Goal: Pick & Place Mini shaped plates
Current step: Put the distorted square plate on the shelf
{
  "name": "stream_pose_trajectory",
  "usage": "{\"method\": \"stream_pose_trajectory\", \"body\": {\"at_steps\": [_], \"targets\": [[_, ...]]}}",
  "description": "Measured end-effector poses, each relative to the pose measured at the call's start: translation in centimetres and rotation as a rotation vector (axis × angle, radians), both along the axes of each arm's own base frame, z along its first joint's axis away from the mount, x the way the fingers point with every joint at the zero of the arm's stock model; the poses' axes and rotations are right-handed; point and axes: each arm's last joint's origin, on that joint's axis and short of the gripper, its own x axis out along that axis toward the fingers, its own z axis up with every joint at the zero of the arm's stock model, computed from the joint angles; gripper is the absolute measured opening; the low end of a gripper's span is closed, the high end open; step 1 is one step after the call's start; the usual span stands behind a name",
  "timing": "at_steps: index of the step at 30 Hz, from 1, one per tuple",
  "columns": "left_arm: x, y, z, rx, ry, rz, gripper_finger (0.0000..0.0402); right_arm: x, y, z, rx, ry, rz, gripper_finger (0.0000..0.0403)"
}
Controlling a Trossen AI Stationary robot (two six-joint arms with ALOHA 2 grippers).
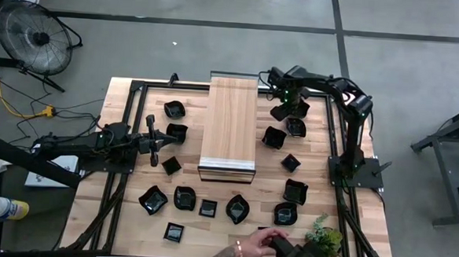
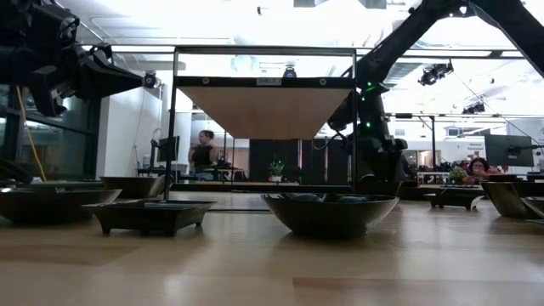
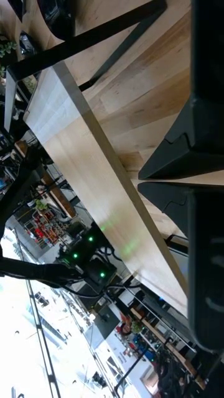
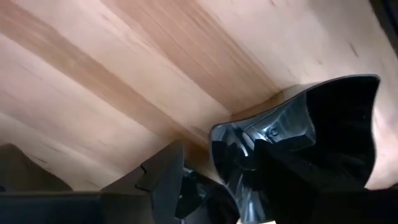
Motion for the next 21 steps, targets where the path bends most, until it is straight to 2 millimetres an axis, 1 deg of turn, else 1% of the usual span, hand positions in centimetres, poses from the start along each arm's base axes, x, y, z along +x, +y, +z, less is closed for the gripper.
{"method": "stream_pose_trajectory", "body": {"at_steps": [5,10,21], "targets": [[0.00,0.00,0.01,0.000,0.000,0.000,0.0012,-0.21,0.17,-0.52,0.008,0.007,0.028,0.0181],[0.00,-0.01,0.01,0.000,0.000,-0.004,0.0012,-0.23,0.16,-0.54,0.009,0.008,0.032,0.0167],[0.00,-0.01,0.01,0.000,0.000,-0.005,0.0012,-0.25,0.16,-0.56,0.010,0.007,0.031,0.0122]]}}
